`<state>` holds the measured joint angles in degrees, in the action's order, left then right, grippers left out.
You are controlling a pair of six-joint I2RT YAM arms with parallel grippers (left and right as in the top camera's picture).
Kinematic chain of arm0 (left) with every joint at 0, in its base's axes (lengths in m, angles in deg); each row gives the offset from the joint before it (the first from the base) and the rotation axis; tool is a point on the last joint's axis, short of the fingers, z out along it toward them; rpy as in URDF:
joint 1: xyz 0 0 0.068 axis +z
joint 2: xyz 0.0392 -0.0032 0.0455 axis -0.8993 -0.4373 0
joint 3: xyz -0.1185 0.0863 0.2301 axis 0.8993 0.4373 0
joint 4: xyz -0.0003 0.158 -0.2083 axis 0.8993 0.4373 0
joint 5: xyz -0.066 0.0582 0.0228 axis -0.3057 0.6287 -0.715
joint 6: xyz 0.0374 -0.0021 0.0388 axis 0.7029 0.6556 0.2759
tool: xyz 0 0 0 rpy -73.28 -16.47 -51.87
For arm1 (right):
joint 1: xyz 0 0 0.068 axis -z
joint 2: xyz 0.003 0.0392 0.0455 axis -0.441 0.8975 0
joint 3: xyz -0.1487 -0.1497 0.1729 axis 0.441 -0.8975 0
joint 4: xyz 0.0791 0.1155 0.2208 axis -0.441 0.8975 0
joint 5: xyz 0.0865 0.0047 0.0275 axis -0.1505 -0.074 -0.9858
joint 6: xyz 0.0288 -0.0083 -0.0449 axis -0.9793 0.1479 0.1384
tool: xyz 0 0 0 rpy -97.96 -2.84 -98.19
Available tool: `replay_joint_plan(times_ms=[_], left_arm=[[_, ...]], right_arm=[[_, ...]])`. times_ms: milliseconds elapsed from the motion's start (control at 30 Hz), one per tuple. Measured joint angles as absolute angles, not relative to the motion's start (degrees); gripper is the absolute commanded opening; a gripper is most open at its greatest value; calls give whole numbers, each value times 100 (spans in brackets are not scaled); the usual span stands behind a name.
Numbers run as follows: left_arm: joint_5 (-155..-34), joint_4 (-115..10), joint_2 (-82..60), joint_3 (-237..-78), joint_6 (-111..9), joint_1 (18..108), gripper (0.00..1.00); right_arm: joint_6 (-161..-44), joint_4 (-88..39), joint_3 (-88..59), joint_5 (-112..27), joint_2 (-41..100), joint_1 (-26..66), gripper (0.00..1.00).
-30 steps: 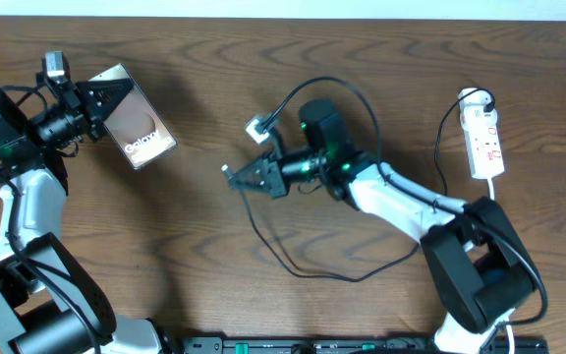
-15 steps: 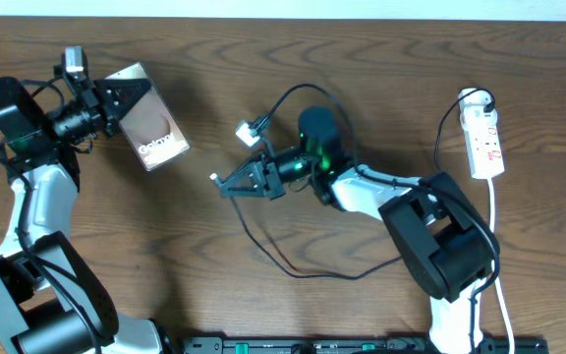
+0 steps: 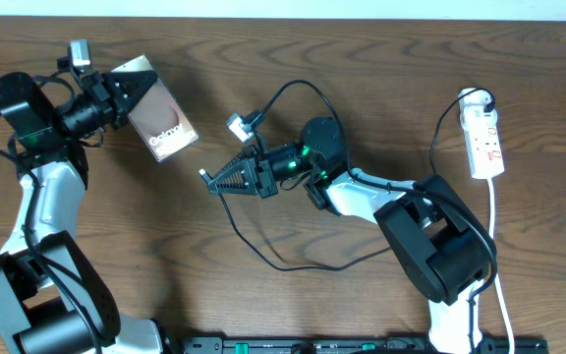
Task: Plug charger to phone and switch on socket
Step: 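Lift the plug with the right gripper toward the phone's bottom port, then push the plug into the phone's port held by the left gripper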
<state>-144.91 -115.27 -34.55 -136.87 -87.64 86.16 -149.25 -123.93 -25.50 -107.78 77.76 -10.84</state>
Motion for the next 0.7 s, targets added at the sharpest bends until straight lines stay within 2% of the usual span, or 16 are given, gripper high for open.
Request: replay_joint_plan(times_ms=[233, 400, 500, 700], left_arm=[[-14366, -12032, -3455, -13687, -9111, 8484, 7], [-14353, -12559, -3455, -13687, -9581, 8480, 8], [-14377, -12572, -3455, -13687, -9765, 8480, 7], [-14445, -12576, -3455, -13685, -10025, 8480, 8]], right_arm=[[-15751, -12518, -2550, -10350, 7776, -1069, 1], [-16409, -13244, -2550, -10127, 7776, -1043, 1], [-16772, -13805, -2550, -10053, 7776, -1039, 1], [-17119, -13950, -2550, -10007, 7776, -1039, 1]])
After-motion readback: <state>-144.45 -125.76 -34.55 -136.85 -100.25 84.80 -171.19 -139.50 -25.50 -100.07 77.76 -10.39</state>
